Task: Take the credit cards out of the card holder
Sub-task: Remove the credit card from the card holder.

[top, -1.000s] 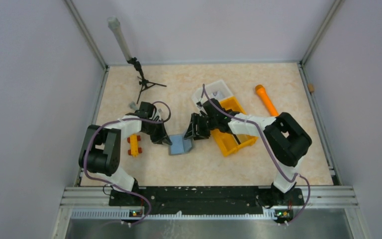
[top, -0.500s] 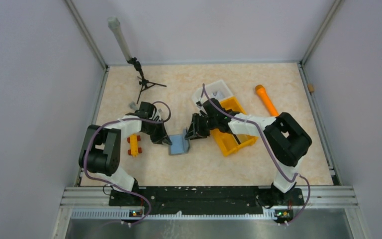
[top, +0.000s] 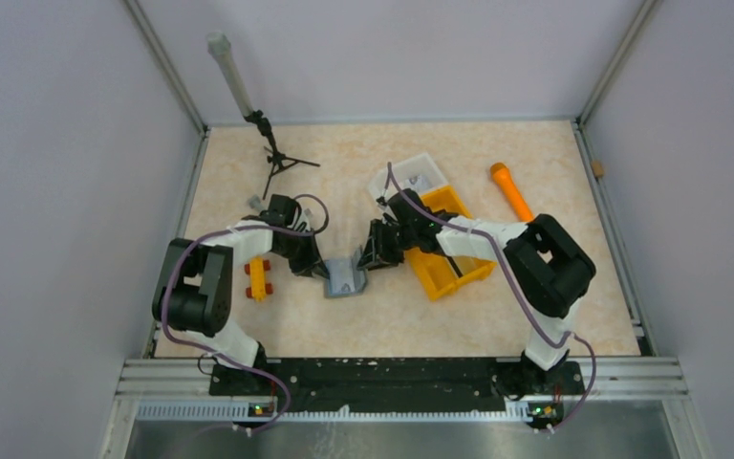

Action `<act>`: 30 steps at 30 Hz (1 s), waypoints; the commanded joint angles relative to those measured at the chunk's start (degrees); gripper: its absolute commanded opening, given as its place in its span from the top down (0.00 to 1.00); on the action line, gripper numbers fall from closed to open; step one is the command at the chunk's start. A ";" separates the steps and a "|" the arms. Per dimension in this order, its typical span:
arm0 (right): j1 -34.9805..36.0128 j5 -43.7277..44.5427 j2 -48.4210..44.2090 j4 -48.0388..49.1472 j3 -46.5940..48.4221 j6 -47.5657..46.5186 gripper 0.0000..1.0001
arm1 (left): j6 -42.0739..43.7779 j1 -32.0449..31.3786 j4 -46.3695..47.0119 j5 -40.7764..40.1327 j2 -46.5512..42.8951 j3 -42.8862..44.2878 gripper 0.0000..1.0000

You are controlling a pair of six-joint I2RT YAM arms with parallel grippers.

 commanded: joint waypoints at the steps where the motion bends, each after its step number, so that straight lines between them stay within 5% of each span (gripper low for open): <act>1: 0.02 1.95 2.37 -5.10 3.42 -2.49 0.70 | 0.81 -0.39 0.53 -4.75 2.22 0.51 1.00; 12: 0.02 1.89 3.87 -7.43 4.36 -3.10 0.64 | -0.31 -0.47 -0.36 -1.08 -0.15 1.86 1.00; 16: 0.00 1.10 3.86 -6.75 4.46 -3.14 0.89 | -3.17 -0.47 2.48 4.82 -3.71 0.69 1.00; 23: -1.26 0.85 0.94 -9.04 6.15 -3.58 1.00 | -4.46 -0.09 -0.76 6.83 -6.46 1.33 0.98; 30: -5.66 -3.23 -9.14 -10.51 7.26 -3.11 1.00 | -7.41 4.59 -5.40 9.24 -14.04 3.66 0.60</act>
